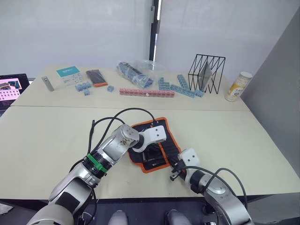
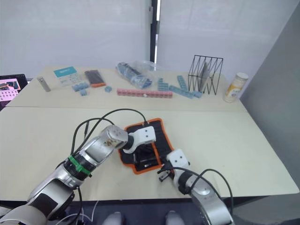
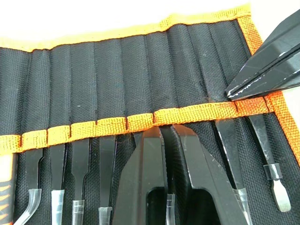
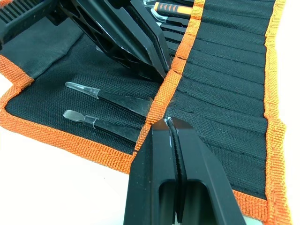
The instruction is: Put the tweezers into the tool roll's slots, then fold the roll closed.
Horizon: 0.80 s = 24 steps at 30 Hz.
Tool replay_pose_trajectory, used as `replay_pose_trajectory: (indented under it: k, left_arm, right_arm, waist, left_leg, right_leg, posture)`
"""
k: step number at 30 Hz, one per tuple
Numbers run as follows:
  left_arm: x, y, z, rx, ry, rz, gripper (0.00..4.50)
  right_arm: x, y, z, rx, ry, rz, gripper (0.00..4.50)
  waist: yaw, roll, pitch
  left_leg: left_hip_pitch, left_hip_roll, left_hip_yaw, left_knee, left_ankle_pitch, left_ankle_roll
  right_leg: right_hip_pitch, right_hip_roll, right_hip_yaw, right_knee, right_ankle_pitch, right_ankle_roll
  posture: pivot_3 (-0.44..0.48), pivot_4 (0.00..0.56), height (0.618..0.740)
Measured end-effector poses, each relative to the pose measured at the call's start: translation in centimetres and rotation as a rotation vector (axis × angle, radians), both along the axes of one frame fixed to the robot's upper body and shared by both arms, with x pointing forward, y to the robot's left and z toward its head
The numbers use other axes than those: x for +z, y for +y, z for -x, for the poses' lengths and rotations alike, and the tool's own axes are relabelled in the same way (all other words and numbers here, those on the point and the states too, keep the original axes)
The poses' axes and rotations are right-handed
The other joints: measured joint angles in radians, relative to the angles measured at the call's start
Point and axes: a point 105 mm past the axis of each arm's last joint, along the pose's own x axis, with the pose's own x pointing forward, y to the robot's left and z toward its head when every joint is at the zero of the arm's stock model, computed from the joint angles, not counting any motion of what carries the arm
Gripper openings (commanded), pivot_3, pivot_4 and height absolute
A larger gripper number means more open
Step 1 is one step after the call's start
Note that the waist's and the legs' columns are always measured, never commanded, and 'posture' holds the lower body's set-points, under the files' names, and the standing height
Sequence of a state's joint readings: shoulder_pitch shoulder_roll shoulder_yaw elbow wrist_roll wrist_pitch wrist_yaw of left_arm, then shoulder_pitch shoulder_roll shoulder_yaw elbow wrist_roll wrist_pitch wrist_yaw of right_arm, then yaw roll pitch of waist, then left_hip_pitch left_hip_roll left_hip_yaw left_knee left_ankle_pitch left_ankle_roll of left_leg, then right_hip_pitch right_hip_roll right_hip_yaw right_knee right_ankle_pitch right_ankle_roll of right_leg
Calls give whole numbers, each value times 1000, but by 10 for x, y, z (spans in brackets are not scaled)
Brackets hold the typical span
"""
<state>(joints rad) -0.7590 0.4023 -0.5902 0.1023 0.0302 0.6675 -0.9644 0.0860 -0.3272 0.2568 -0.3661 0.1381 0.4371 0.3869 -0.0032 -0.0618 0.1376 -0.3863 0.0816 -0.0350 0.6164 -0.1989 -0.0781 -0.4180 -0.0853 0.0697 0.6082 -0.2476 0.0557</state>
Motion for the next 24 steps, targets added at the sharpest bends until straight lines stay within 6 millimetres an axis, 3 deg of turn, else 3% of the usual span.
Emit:
replay_pose_trajectory:
  k: [1, 7, 9, 14, 16, 18, 24]
  left_arm:
    - [0, 0, 0, 0, -1, -1, 30]
    - [4, 10, 3, -4, 2, -14, 2079]
    - [9, 15, 6, -10, 0, -12, 2717]
    - [63, 48, -4, 110, -76, 118, 4369]
    - [79, 64, -2, 163, -90, 179, 4445]
    - [79, 85, 3, 238, -77, 235, 4445]
    - [36, 167, 25, 587, -99, 302, 4445]
  right_arm:
    - [0, 0, 0, 1, 0, 0, 0]
    - [2, 3, 1, 12, -5, -7, 0]
    - [3, 5, 1, 19, -9, -12, 0]
    - [4, 8, 1, 37, -9, -16, 0]
    - [4, 9, 2, 44, -8, -17, 0]
    - [4, 10, 3, 51, -8, -18, 0]
    - [4, 12, 4, 71, -6, -13, 0]
  waist:
    - [0, 0, 0]
    - [-9, 1, 0]
    - [-12, 4, 2]
    - [-19, 6, 3]
    - [-22, 6, 3]
    - [-29, 8, 3]
    - [-38, 8, 5]
  left_leg:
    - [0, 0, 0, 0, 0, 0]
    - [-3, 0, 0, 0, 0, 0]
    - [-5, 0, 0, 0, 5, 8]
    - [-4, 2, -2, -5, 5, 9]
    - [-3, 2, -2, -6, 5, 9]
    - [-2, 2, -2, -8, 5, 9]
    - [-3, 3, -4, -10, 4, 9]
  right_leg:
    - [0, 0, 0, 0, 0, 0]
    - [0, 0, 0, 3, 0, 0]
    - [-1, 1, 0, 4, 0, 0]
    - [-2, 3, 1, 5, 0, 0]
    - [-2, 4, 1, 5, 0, 0]
    - [-1, 4, 1, 5, 0, 0]
    - [-2, 7, 2, 6, 1, 0]
  posture:
    - [0, 150, 717]
    - [0, 150, 717]
    - [0, 150, 717]
    - [0, 150, 717]
    - [0, 150, 717]
    - [0, 150, 717]
    - [0, 150, 717]
